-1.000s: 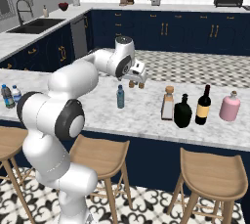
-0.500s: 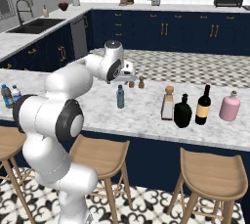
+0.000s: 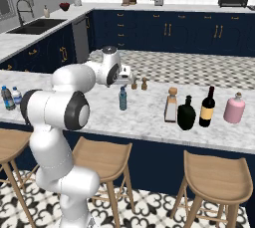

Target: Move the plastic bottles in the middle to the plastics group, and the glass bottles in the middle to the glass group.

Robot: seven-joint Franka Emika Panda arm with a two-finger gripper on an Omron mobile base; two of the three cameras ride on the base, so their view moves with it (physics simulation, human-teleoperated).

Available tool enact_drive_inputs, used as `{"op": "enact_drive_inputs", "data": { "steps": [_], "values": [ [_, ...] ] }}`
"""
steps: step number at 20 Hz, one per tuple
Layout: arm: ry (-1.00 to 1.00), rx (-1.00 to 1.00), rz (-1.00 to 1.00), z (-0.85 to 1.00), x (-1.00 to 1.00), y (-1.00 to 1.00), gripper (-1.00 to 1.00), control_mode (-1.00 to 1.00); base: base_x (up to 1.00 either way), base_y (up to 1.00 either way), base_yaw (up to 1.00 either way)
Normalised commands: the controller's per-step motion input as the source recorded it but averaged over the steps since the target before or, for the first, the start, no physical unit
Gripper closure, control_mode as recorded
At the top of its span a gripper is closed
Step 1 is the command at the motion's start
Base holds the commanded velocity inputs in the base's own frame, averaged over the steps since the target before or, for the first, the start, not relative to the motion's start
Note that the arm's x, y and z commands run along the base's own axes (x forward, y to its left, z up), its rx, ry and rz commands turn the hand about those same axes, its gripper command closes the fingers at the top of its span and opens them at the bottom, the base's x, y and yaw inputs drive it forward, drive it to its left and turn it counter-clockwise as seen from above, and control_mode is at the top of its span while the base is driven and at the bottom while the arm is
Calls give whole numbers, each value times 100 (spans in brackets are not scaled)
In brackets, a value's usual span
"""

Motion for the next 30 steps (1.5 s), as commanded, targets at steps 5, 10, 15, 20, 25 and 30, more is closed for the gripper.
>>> {"op": "enact_drive_inputs", "data": {
  "steps": [5,10,15,20,25,30],
  "values": [
    [0,0,0,-46,21,0,-100,-100,0,0,0],
    [0,0,0,-10,3,-6,-100,-100,0,0,0],
    [0,0,0,-16,33,0,-100,-100,0,0,0],
    [2,0,0,-13,24,0,-100,-100,0,0,0],
    [1,0,0,-18,12,0,-100,-100,0,0,0],
    [2,0,0,-22,2,0,-100,-100,0,0,0]
  ]
}}
